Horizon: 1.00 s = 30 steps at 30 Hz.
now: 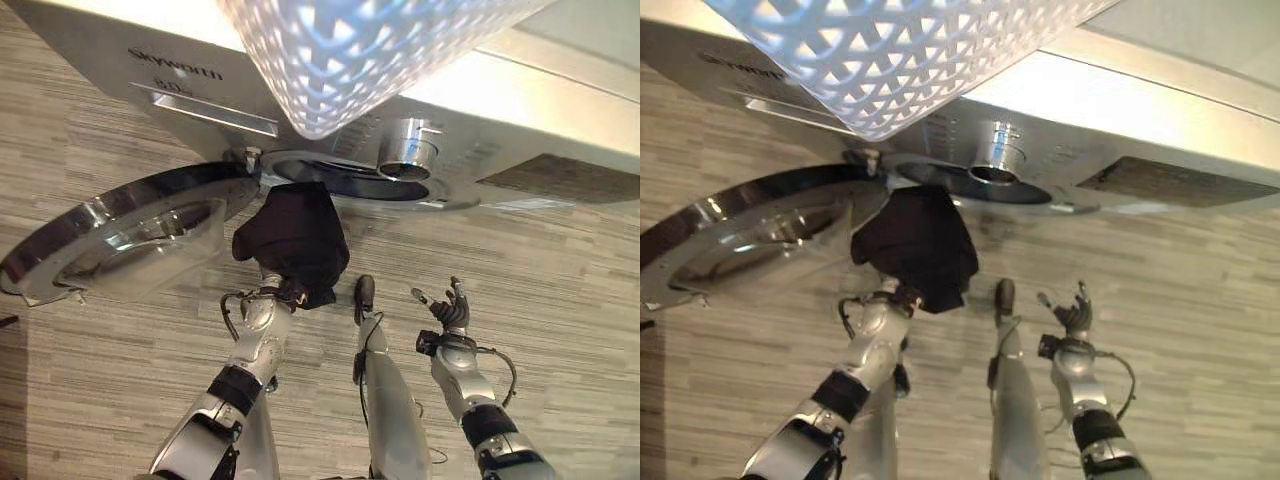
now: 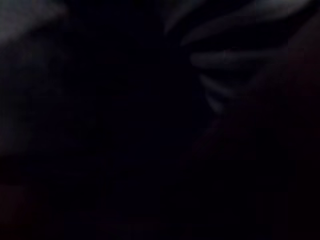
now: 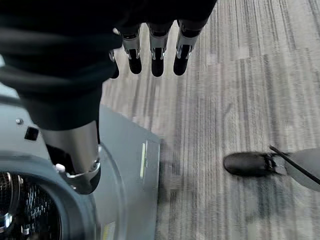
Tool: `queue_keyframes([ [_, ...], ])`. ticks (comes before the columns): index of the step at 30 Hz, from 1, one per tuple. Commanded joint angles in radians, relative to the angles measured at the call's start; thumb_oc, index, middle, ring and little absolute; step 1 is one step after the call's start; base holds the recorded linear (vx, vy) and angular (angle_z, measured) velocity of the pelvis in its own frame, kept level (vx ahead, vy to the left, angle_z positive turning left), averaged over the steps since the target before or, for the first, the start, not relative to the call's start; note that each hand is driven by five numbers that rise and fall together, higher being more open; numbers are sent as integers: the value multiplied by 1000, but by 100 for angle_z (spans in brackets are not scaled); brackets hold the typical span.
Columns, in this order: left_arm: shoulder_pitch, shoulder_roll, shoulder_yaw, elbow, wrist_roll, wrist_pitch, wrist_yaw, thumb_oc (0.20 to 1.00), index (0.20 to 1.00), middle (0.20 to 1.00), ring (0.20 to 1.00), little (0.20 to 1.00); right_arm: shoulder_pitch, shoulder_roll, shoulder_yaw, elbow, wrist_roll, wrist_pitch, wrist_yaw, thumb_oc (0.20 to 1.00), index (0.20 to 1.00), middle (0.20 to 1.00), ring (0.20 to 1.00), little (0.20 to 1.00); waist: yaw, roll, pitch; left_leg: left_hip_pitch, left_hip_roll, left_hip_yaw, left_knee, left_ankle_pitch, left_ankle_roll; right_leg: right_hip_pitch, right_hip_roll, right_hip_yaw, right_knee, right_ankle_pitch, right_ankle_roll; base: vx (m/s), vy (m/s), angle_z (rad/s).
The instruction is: Grab the laundry basket,head to the washer,open it,put in the laundry and shut it.
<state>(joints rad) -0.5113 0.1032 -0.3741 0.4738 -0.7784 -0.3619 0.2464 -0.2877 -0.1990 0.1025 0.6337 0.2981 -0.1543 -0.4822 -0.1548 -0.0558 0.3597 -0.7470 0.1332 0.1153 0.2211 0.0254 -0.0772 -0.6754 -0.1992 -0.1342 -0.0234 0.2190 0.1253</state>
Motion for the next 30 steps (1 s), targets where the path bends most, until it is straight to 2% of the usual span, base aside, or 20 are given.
queue_keyframes([
  [1,-26,-28,-12,-23,-4,-81,24,200,200,200,200,200,57,-8,9,-42,47,-59,-50,1000,1000,1000,1000,1000,0,2,-74,-45,20,-20,130,-201,15,-113,-21,33,158,-195,9,10,-116,-5],
  [5,-158,-69,-10,35,-17,-102,62,200,200,200,200,200,53,7,16,-45,79,-86,-65,1000,1000,1000,1000,1000,-32,5,-85,-115,39,-42,141,-195,0,-233,2,52,256,-238,-8,21,-138,6],
  [12,-240,-103,14,91,-55,-121,87,200,200,200,200,200,48,19,22,-50,113,-114,-81,1000,1000,1000,1000,1000,-50,9,-95,-172,71,-55,157,-190,-23,-308,25,43,309,-263,-15,12,-132,3],
  [16,-337,-117,63,145,-84,-146,126,200,200,200,200,200,47,24,40,-96,118,-141,-85,1000,1000,1000,1000,1000,-80,14,-97,-236,104,-64,183,-192,-38,-390,43,38,370,-292,-22,26,-151,-4],
  [21,-410,-113,105,193,-109,-163,151,200,200,200,200,200,62,24,53,-120,138,-161,-75,1000,1000,1000,1000,1000,-106,13,-101,-259,128,-65,208,-199,-47,-426,59,37,418,-316,-28,30,-114,2],
  [27,-614,-1,210,329,-183,-169,186,200,200,200,200,200,111,13,85,-146,170,-178,-31,1000,1000,1000,1000,1000,-156,10,-120,-319,182,-80,268,-219,-67,-490,95,26,499,-353,-47,53,-151,3],
  [30,-769,97,262,394,-256,-185,203,200,200,200,200,200,138,-14,77,-177,200,-182,-10,1000,1000,1000,1000,1000,-183,26,-134,-349,209,-89,264,-219,-81,-521,117,15,511,-373,-53,107,-229,-9],
])
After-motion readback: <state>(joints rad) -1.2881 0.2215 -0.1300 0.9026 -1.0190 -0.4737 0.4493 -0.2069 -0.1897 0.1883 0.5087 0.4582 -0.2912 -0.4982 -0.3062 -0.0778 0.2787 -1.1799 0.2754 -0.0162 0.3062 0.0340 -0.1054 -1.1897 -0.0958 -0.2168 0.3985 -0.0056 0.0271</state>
